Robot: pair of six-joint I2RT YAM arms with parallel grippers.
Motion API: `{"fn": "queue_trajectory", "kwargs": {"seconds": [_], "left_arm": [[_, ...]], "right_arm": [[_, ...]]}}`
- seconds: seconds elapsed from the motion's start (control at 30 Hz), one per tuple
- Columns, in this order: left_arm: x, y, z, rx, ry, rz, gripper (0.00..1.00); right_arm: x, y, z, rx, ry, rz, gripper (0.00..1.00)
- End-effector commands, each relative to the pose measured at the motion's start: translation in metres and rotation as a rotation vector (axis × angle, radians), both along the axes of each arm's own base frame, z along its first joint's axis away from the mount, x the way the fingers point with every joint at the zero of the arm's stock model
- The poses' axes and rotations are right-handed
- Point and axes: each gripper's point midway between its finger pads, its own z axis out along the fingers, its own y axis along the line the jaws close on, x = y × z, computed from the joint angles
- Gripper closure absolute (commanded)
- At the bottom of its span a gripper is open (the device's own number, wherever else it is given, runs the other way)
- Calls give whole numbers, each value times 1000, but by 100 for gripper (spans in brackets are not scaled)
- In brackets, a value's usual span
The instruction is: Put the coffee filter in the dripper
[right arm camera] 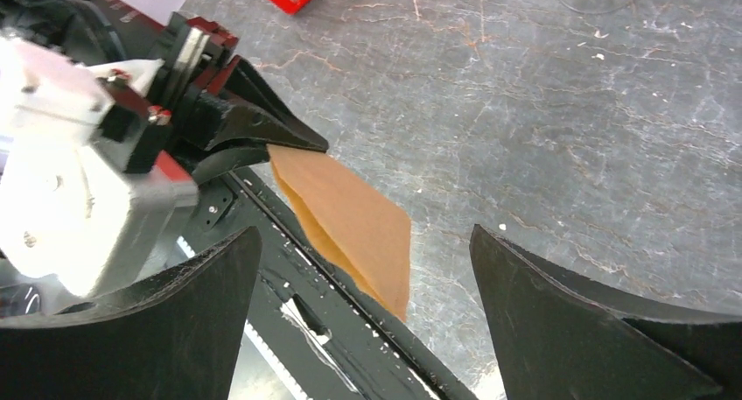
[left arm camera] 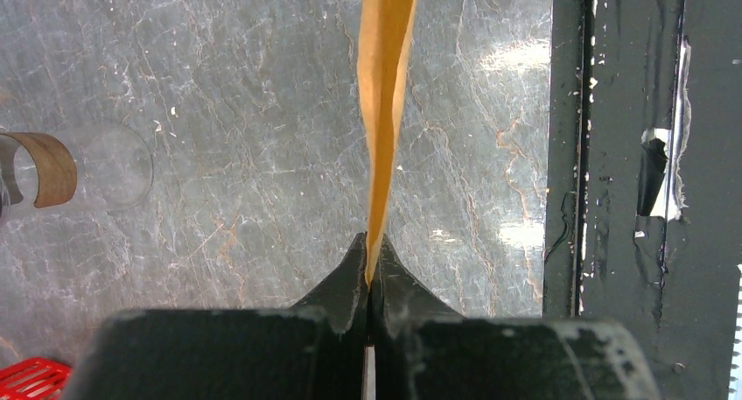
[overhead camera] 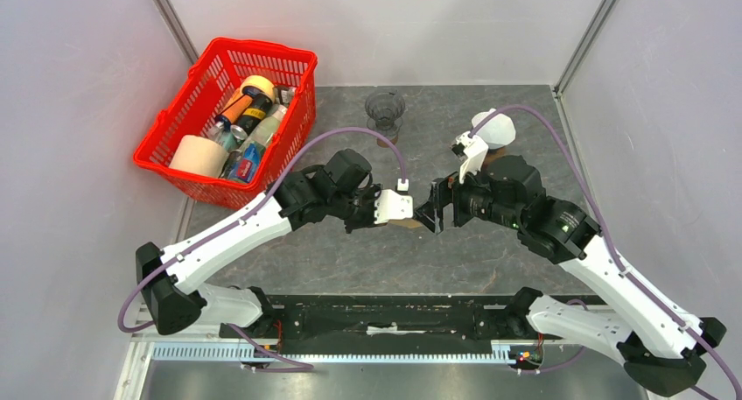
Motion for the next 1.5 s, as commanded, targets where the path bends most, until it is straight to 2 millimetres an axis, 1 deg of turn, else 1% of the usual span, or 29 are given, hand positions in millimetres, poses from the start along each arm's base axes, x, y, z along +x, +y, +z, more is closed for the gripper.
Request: {"fn": "queue_trajectory", "kwargs": {"seconds": [0.0, 0.17, 0.4, 0.53, 1.0, 1.23, 1.47], "left_arm": [[-5, -4, 22, -61, -21, -23, 98], [-7, -4, 22, -66, -18, -29, 98], [-5, -4, 23, -65, -21, -20, 98], [-5, -4, 24, -66, -23, -18, 98], [-3, -4, 29, -74, -27, -3, 98], [-3, -5, 28, -73, -22, 2, 98], [-1, -6, 29, -73, -14, 20, 98]], "right_arm": [[13, -2, 3, -17, -35, -49, 3], [18, -4, -7, -60, -25, -63, 3], [7, -1, -11, -59, -13, 1, 3], [7, -4, -17, -80, -2, -7, 3], [-1, 8, -30, -109, 28, 99, 7], [0, 5, -38, -149, 34, 103, 11], [-1, 7, -47, -179, 64, 127, 19]]}}
